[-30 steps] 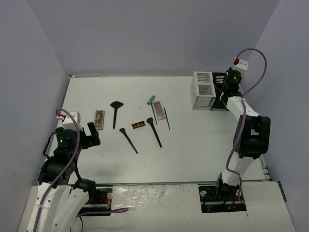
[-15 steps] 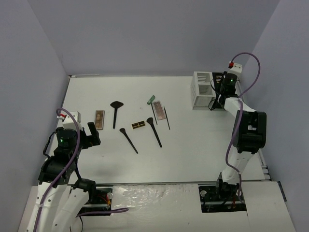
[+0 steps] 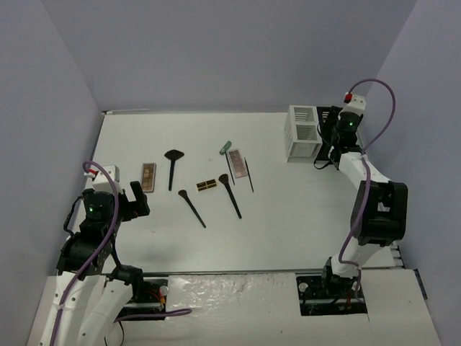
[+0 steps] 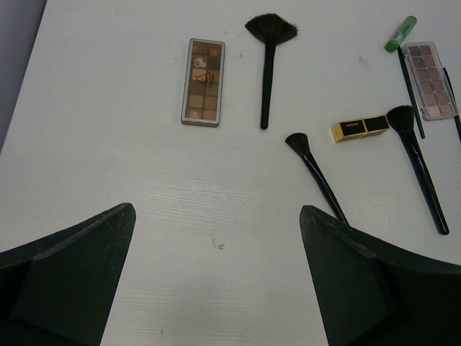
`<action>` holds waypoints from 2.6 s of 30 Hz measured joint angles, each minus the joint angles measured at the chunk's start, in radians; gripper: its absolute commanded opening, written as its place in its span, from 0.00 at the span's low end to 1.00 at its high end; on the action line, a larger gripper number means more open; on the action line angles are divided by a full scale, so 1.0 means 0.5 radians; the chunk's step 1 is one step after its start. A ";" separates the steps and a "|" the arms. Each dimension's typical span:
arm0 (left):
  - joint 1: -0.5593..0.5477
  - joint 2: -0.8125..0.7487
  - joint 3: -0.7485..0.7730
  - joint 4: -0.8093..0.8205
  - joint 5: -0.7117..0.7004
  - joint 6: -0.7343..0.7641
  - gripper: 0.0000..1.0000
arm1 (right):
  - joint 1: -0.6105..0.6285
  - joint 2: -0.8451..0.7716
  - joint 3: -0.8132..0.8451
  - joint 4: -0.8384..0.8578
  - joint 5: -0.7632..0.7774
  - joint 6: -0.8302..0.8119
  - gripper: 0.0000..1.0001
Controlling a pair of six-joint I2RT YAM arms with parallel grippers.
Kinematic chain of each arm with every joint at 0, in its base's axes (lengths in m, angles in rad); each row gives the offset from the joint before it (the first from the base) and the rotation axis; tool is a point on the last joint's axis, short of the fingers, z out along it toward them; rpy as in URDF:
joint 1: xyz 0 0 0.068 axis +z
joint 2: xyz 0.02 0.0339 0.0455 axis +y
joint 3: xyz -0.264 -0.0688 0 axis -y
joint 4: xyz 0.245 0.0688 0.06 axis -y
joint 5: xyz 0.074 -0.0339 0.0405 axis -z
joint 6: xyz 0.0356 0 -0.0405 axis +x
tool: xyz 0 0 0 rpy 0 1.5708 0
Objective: Organize the makeup
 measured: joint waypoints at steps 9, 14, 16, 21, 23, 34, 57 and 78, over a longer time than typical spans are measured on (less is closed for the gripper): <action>0.000 -0.014 0.000 0.000 0.000 0.000 0.97 | 0.392 -0.470 0.002 -0.300 -0.237 -0.146 0.63; 0.000 -0.014 0.000 0.000 0.001 0.000 0.97 | 0.812 -0.440 0.125 -0.643 -0.626 -0.401 0.73; 0.000 -0.014 0.000 0.000 0.001 0.000 0.97 | 0.963 -0.355 0.208 -0.774 -0.767 -0.512 0.74; 0.000 -0.014 0.000 0.000 0.001 0.000 0.97 | 1.248 -0.002 0.452 -1.000 -1.014 -0.765 0.72; 0.000 -0.014 0.000 0.000 0.000 0.000 0.97 | 1.343 0.155 0.557 -1.117 -1.054 -0.839 0.72; 0.000 -0.012 0.000 0.000 0.000 0.000 0.97 | 1.625 0.896 1.125 -1.449 -1.097 -1.103 0.71; 0.000 0.000 0.000 0.000 0.000 0.000 0.97 | 1.692 1.043 1.181 -1.563 -1.061 -1.189 0.02; 0.000 -0.027 0.000 0.000 0.010 0.000 0.97 | 0.703 -0.353 0.282 -0.824 -0.503 -0.756 0.00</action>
